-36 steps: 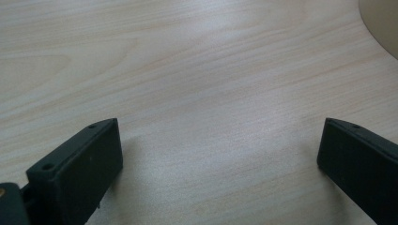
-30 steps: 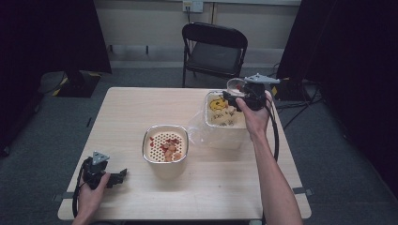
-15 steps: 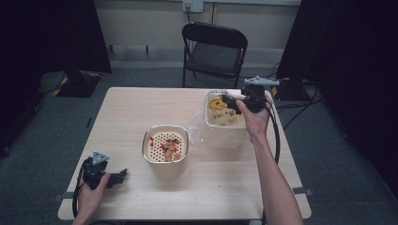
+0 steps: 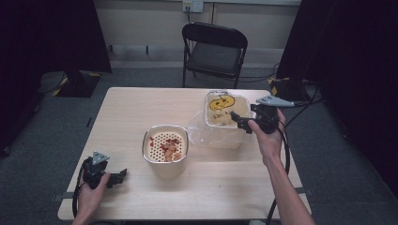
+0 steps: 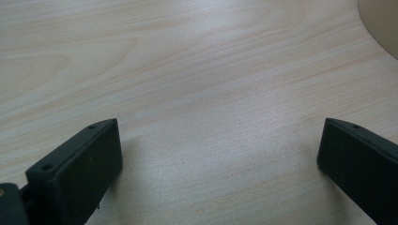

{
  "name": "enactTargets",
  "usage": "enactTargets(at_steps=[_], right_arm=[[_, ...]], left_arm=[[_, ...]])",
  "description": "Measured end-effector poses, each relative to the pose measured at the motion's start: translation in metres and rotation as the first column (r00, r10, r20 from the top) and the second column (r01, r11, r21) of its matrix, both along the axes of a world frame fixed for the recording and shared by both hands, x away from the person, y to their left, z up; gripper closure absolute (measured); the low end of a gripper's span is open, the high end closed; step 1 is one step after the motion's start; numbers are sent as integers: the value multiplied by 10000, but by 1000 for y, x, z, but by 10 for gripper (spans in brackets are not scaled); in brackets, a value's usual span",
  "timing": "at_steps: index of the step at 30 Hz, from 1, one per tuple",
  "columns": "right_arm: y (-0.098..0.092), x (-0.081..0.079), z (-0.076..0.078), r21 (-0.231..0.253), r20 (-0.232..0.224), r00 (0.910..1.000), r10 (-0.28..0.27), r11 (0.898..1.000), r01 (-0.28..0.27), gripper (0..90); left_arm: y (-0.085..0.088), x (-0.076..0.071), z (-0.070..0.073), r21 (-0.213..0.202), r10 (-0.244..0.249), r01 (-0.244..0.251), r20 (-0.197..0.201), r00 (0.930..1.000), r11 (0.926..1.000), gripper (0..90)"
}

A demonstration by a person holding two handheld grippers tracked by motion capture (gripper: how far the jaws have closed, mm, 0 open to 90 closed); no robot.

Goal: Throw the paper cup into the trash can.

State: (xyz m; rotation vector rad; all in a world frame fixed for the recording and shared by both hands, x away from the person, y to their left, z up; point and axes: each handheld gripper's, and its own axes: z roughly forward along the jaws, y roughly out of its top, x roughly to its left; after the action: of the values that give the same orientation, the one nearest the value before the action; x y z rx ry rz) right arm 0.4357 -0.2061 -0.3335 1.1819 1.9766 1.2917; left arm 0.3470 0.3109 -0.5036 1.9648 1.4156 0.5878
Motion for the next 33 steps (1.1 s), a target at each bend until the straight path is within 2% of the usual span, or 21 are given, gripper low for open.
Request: enactTargets(at_steps=[2,3,5,12,16,23,25,28,31,33], right_arm=[[-1,-5,-2,-179,37,10000,-93,9998,94,137],[-4,-17,-7,-78,-7,9998,-213,9997,213,137],[-7,-26,-12,-2,-70,10000,-28,10000,28,136],[-16,-59,-36,130,-341,9994,-39,9999,44,137],[-18,-73,-51,-48,-576,9983,16,10000,-18,137],[-25,-86,-92,-294,-1209,9926,-89,9996,54,141],[-28,-89,-103,-126,-1416,9895,-278,9996,263,139],[-32,-89,-120,-389,-1715,9840,-479,9984,419,139],[-33,-88,-134,-878,-1967,9787,-580,9953,413,140],[-34,-87,-142,-903,-2237,9730,-564,9952,369,142]], left_arm=[[0,0,0,6,-2,2,0,10000,10000,0],[0,0,0,-1,1,-1,-2,10000,10000,0],[0,0,0,15,4,-4,1,10000,10000,0],[0,0,0,-5,1,-1,-4,10000,10000,0],[0,0,0,-5,0,0,-3,10000,10000,0],[0,0,0,6,-2,2,0,10000,10000,0],[0,0,0,5,-1,1,2,10000,10000,0],[0,0,0,7,-4,4,-2,10000,10000,0],[0,0,0,-2,14,-14,0,10000,10000,0],[0,0,0,12,-3,3,-2,10000,10000,0]])
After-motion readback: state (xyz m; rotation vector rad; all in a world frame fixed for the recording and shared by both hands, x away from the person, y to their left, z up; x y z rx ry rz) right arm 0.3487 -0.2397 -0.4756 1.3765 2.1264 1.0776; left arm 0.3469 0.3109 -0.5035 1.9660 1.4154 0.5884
